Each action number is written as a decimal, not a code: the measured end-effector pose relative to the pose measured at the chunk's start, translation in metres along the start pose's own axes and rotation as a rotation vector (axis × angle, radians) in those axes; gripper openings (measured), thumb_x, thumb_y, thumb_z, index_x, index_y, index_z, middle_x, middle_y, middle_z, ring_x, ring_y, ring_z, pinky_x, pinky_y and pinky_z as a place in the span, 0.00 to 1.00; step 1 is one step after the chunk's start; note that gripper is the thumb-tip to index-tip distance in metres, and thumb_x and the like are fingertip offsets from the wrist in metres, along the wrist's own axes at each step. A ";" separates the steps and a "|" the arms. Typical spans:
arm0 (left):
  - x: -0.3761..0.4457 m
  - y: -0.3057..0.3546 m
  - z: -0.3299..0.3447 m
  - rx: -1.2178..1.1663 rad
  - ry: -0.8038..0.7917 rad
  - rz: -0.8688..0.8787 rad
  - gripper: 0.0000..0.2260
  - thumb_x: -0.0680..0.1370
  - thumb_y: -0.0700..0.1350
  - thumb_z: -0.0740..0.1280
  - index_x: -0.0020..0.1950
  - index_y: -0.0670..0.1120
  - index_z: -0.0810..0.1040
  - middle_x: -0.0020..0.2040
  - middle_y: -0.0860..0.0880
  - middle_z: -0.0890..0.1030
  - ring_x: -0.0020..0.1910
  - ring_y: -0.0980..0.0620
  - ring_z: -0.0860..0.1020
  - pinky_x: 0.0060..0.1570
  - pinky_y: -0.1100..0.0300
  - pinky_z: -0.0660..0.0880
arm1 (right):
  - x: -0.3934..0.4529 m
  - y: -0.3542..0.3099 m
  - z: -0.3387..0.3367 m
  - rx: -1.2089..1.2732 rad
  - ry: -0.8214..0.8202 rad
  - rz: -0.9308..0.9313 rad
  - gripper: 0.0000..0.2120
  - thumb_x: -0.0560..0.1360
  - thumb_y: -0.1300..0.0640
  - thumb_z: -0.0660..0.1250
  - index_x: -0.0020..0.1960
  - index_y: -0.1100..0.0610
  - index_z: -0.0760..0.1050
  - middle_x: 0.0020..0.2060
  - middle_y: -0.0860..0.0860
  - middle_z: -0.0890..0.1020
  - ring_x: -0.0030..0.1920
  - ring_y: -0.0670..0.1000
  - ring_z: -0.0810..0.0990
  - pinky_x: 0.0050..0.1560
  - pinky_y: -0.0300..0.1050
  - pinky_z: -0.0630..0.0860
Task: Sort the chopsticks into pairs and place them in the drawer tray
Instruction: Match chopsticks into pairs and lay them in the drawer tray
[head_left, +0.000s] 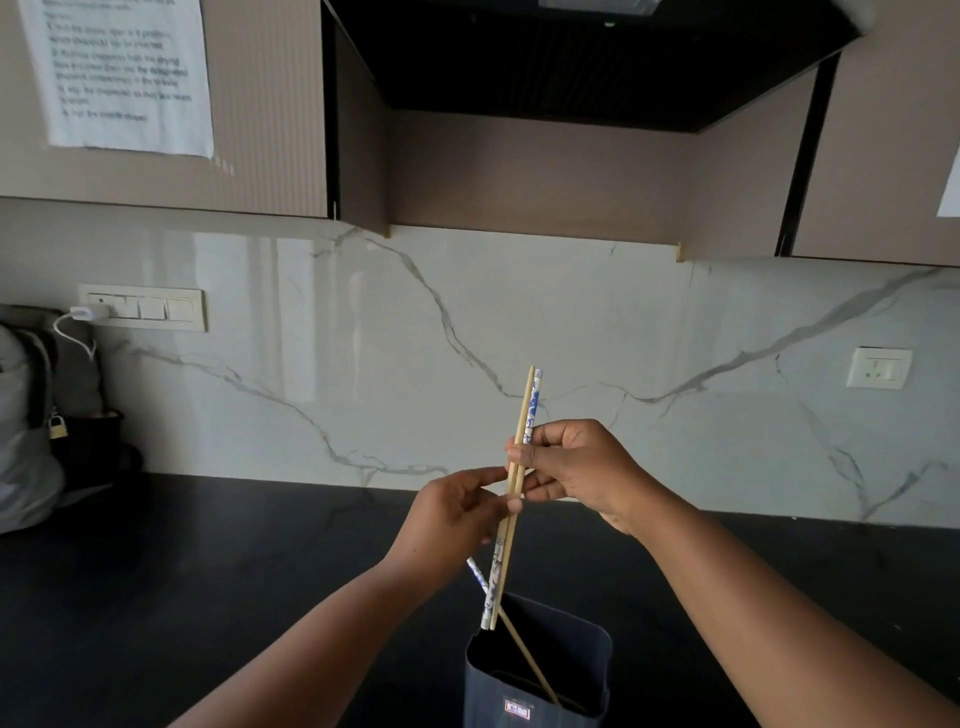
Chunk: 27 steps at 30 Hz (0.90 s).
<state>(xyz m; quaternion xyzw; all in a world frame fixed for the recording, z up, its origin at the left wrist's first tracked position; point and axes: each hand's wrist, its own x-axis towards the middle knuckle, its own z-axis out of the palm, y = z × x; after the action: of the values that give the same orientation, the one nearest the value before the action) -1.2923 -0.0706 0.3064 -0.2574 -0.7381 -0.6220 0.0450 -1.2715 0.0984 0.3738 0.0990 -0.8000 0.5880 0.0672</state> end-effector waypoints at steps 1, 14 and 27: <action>0.001 0.003 0.001 -0.038 0.009 -0.032 0.11 0.75 0.44 0.72 0.58 0.48 0.81 0.42 0.47 0.86 0.41 0.49 0.85 0.44 0.57 0.82 | -0.001 -0.001 0.001 -0.011 0.008 0.001 0.05 0.75 0.57 0.71 0.48 0.58 0.82 0.39 0.53 0.87 0.40 0.51 0.87 0.38 0.41 0.83; 0.008 0.032 -0.018 -0.452 0.007 -0.267 0.09 0.74 0.44 0.72 0.51 0.41 0.82 0.46 0.42 0.86 0.42 0.44 0.85 0.37 0.58 0.80 | -0.023 -0.006 -0.028 -1.298 0.349 -1.272 0.15 0.76 0.63 0.63 0.59 0.56 0.81 0.57 0.58 0.83 0.55 0.58 0.82 0.54 0.50 0.80; 0.005 0.041 -0.014 -0.434 -0.160 -0.357 0.07 0.76 0.35 0.67 0.46 0.43 0.85 0.45 0.39 0.85 0.41 0.47 0.84 0.38 0.57 0.80 | -0.030 0.040 -0.013 -1.291 0.134 -1.354 0.13 0.81 0.61 0.62 0.61 0.52 0.81 0.62 0.52 0.80 0.60 0.54 0.80 0.53 0.49 0.80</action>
<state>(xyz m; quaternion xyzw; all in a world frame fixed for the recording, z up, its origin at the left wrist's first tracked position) -1.2825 -0.0780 0.3485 -0.1753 -0.6225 -0.7412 -0.1798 -1.2523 0.1248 0.3337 0.4531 -0.7379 -0.1294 0.4832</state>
